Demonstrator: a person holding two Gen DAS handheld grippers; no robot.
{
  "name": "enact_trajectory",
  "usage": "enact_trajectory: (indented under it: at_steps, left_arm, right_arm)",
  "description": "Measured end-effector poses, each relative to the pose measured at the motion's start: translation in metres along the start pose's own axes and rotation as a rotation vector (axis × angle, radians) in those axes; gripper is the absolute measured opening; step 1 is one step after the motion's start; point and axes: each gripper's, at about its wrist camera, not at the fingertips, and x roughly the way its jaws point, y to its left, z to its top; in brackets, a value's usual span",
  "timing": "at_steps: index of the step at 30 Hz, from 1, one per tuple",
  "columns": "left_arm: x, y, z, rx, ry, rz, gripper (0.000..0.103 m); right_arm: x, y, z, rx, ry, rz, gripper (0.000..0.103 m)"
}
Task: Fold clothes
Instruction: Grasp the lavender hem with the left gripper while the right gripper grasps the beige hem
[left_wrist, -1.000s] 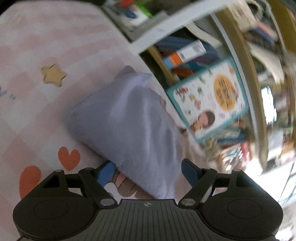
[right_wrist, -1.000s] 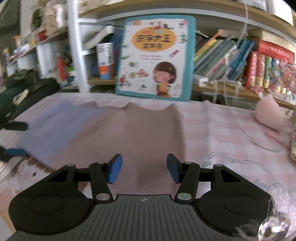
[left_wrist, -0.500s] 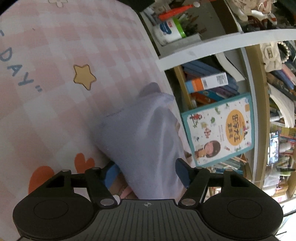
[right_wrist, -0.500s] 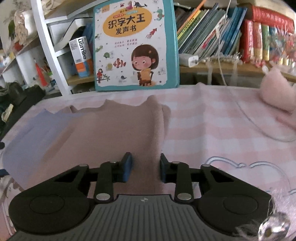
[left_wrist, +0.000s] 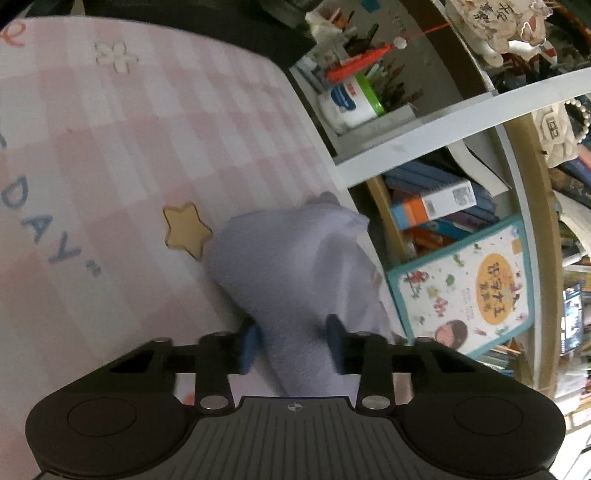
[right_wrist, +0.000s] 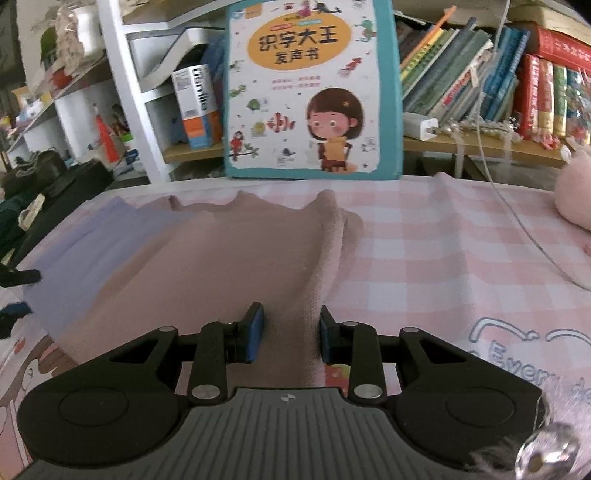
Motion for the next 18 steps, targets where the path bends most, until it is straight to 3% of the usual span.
enact_trajectory:
  at_steps: [3, 9, 10, 12, 15, 18]
  left_arm:
    - [0.000, -0.001, 0.001, 0.033, -0.019, 0.000, 0.016]
    - [-0.016, -0.053, -0.018, 0.417, -0.109, -0.027, 0.016]
    - [-0.013, -0.052, -0.017, 0.406, -0.098, -0.019, 0.018]
    - [-0.006, -0.044, -0.012, 0.343, -0.066, -0.002, 0.035]
    - [0.006, -0.032, -0.005, 0.249, -0.018, 0.024, 0.049]
    - [0.010, -0.023, -0.006, 0.199, -0.029, 0.010, 0.051]
  right_arm:
    - [0.000, 0.003, -0.002, -0.002, -0.009, 0.001, 0.028]
    - [0.001, -0.004, -0.002, 0.032, -0.013, 0.024, 0.029]
    - [0.001, -0.004, -0.002, 0.033, -0.014, 0.025, 0.029]
    - [0.000, -0.004, -0.003, 0.034, -0.017, 0.028, 0.029]
    - [0.000, -0.005, -0.003, 0.040, -0.020, 0.034, 0.029]
    - [0.000, -0.006, -0.003, 0.042, -0.020, 0.037, 0.029]
